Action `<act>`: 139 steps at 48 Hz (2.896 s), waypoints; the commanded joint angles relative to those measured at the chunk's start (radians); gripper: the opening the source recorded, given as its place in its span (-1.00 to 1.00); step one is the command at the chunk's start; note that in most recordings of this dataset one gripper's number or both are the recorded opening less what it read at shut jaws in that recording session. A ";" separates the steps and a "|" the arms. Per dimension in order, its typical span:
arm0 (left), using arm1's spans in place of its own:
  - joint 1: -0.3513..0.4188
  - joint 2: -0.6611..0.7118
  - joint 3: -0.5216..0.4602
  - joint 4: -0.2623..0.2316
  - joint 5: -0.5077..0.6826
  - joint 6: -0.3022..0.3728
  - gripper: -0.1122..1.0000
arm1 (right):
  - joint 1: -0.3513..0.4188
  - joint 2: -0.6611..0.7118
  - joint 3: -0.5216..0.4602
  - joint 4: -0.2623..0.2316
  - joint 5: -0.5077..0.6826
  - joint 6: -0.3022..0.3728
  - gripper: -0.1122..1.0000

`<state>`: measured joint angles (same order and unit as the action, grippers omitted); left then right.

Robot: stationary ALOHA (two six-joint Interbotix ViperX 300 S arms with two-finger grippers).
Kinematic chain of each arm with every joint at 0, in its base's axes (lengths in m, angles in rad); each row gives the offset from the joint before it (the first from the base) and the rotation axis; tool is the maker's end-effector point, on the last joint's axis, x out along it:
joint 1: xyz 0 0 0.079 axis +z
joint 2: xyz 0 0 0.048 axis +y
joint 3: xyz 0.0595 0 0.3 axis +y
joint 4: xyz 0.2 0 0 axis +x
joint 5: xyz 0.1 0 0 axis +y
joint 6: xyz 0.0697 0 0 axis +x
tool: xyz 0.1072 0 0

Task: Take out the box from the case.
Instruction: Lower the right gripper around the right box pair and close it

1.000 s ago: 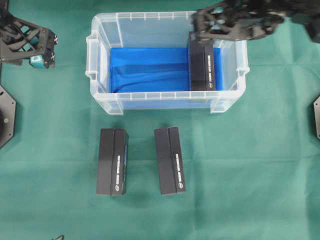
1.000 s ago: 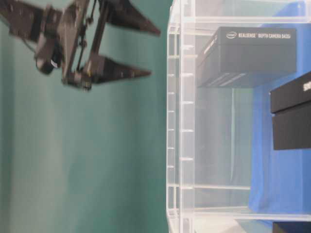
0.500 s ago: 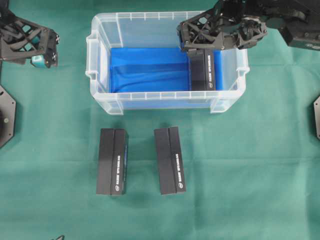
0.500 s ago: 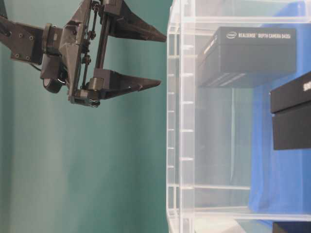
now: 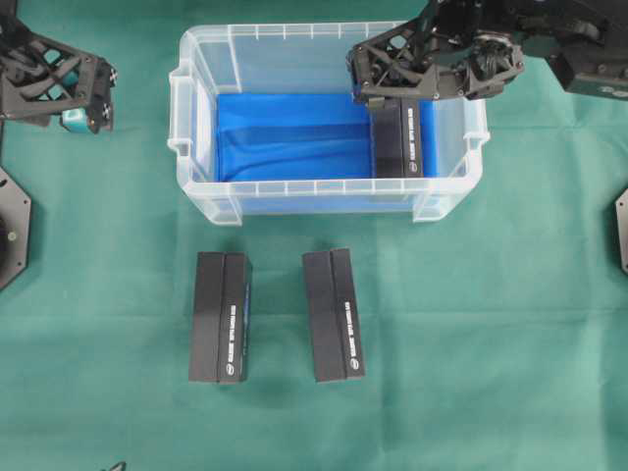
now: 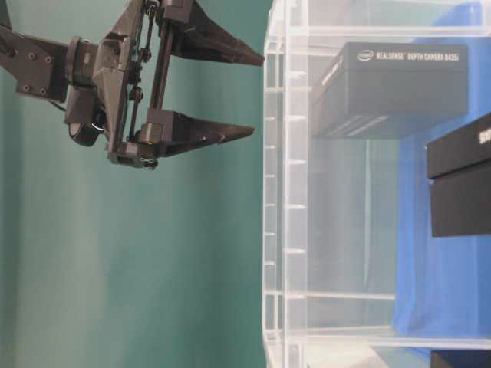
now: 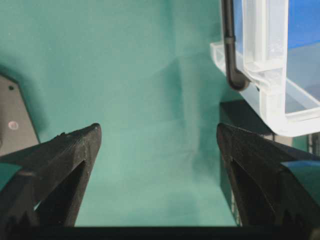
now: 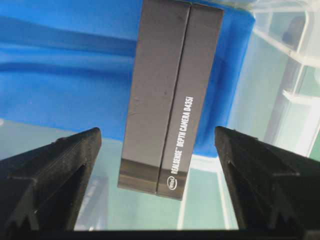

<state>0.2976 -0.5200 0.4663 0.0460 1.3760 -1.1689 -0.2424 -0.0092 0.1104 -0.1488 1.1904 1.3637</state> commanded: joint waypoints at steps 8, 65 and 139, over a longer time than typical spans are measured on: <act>-0.002 -0.006 -0.021 0.002 -0.003 0.002 0.91 | 0.003 -0.012 -0.023 0.000 -0.002 0.002 0.84; -0.005 -0.012 -0.017 0.002 -0.003 0.002 0.91 | 0.003 0.003 -0.014 0.021 -0.025 0.000 0.84; -0.046 -0.011 -0.015 -0.003 -0.003 -0.009 0.91 | -0.023 0.075 0.155 0.061 -0.268 0.037 0.84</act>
<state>0.2546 -0.5216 0.4663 0.0445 1.3760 -1.1781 -0.2531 0.0675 0.2730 -0.0859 0.9235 1.3975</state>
